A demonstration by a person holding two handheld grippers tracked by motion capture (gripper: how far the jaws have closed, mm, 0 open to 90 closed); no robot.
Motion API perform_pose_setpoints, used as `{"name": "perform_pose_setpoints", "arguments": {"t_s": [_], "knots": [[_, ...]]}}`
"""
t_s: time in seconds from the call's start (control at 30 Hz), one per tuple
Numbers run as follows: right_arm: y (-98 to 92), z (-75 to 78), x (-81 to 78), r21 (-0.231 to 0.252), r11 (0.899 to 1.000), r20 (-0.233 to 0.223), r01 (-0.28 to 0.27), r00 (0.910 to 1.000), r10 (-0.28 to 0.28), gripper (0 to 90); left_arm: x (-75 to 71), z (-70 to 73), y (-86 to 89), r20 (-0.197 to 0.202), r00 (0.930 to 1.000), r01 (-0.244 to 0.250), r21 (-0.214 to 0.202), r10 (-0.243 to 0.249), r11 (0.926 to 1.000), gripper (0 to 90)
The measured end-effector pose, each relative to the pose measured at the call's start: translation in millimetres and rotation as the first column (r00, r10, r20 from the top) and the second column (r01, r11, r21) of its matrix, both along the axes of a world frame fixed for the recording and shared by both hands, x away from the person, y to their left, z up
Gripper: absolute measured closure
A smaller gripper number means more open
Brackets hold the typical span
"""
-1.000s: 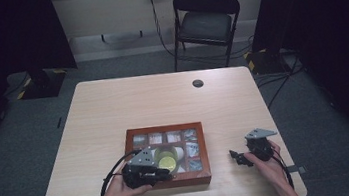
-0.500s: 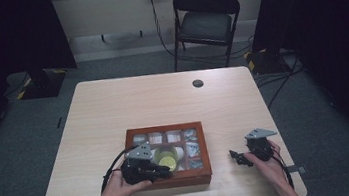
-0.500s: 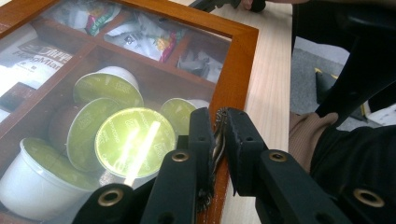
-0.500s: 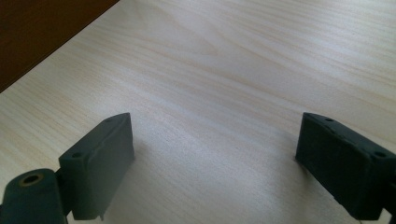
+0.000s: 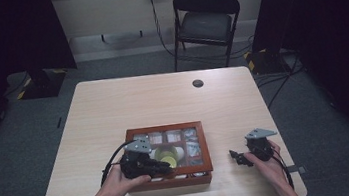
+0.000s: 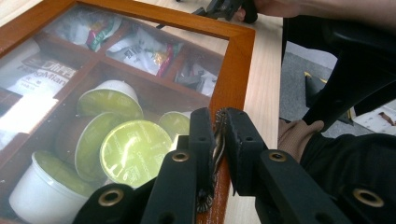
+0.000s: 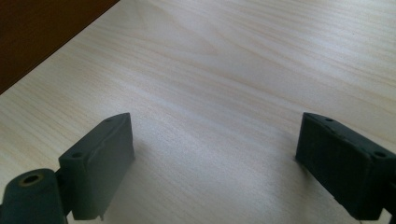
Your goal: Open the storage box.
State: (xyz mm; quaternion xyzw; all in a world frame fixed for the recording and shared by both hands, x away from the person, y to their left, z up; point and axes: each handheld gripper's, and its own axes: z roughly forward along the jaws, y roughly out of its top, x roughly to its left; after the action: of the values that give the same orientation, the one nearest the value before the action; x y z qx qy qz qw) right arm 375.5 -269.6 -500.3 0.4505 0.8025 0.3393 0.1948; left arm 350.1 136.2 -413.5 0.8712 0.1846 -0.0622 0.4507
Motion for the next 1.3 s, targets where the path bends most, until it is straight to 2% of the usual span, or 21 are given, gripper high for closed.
{"name": "perform_pose_setpoints", "arguments": {"t_s": [0.13,0.37,0.53,0.73,0.83,0.9,1.13,1.27,1.3], "knots": [[0.1,0.0,0.1,0.000,1.000,0.000,0.001,1.0000,-0.001,10.4,3.4,6.6,2.0,-0.011,0.9999,-0.004,-0.024,0.003,0.9997,81.5],[0.1,0.0,0.2,0.000,1.000,0.000,0.001,1.0000,-0.001,10.4,10.3,17.7,-1.2,-0.038,0.9991,0.017,0.014,-0.017,0.9998,81.5],[0.1,-0.1,0.3,0.000,1.000,0.001,0.001,1.0000,-0.001,10.4,16.1,26.9,1.6,-0.078,0.9969,-0.011,-0.015,0.010,0.9998,81.4],[0.1,0.0,0.2,0.000,1.000,0.000,0.002,1.0000,-0.002,10.4,21.4,35.0,2.3,-0.081,0.9966,-0.013,-0.024,0.011,0.9996,81.4],[0.1,-0.1,0.3,0.000,1.000,0.001,0.001,1.0000,-0.001,10.4,23.9,37.6,1.6,-0.110,0.9937,-0.021,-0.012,0.020,0.9997,81.3],[0.1,-0.1,0.3,-0.001,1.000,0.001,0.001,1.0000,-0.001,10.4,24.0,40.2,0.2,-0.112,0.9932,-0.028,0.006,0.029,0.9996,81.1],[0.1,-0.1,0.4,0.000,1.000,0.001,0.001,1.0000,-0.001,10.4,33.0,51.4,1.5,-0.133,0.9905,-0.034,-0.009,0.032,0.9994,81.1],[0.1,0.0,0.3,0.000,1.000,0.001,0.002,1.0000,-0.002,10.4,37.4,56.1,-0.1,-0.144,0.9894,-0.020,0.008,0.021,0.9998,81.1],[0.1,-0.1,0.4,0.000,1.000,0.001,0.001,1.0000,-0.001,10.4,37.6,58.1,0.0,-0.139,0.9898,-0.032,0.005,0.033,0.9995,81.1]]}}
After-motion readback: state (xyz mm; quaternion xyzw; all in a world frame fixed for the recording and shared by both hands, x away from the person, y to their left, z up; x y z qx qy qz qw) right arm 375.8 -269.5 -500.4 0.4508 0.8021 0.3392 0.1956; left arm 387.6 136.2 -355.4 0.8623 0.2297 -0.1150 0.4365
